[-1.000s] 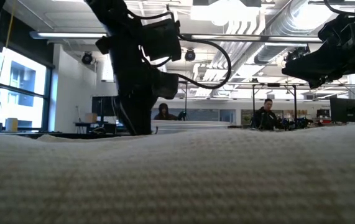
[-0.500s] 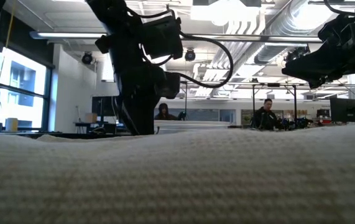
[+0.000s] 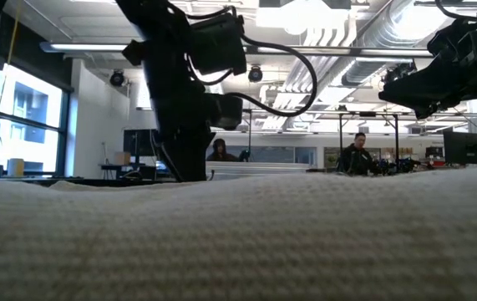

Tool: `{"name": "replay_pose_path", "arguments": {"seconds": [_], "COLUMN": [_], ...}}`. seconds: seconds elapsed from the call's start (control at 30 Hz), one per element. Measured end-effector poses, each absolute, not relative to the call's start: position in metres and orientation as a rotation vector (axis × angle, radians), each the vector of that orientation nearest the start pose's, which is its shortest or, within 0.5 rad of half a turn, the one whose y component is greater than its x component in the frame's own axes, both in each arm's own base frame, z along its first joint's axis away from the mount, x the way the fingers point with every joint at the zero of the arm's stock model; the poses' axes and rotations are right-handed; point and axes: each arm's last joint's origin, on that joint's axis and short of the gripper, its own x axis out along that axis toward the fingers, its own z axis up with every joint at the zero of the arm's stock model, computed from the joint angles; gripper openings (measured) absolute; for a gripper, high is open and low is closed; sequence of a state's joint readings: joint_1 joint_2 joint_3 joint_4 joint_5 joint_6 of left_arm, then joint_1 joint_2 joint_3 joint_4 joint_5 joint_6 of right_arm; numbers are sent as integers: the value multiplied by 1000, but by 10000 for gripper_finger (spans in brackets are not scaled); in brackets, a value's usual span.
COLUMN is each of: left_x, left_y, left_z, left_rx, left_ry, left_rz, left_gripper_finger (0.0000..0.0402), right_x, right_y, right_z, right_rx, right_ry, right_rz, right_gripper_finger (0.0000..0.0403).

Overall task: Pick and placing Produce into tupperware
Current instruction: Put the bottom strawberry into the transparent bin

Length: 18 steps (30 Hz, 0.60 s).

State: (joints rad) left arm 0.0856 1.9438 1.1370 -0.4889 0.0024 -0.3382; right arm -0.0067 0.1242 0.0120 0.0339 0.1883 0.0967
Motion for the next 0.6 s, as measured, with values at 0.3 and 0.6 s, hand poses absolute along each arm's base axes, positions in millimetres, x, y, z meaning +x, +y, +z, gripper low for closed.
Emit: {"name": "replay_pose_path", "arguments": {"seconds": [0.3, 0.6], "left_x": [362, 365], "left_y": [25, 29], "left_z": [129, 133], "left_rx": [-242, -186], "left_ry": [1273, 1261], "left_rz": [337, 390], "left_gripper_finger": [197, 197], "right_x": [104, 104], "right_y": [-6, -6], "right_z": [161, 161], "right_rx": [89, 89], "right_ry": [68, 68], "right_rz": [-198, -198], "right_gripper_finger": [117, 117]}}
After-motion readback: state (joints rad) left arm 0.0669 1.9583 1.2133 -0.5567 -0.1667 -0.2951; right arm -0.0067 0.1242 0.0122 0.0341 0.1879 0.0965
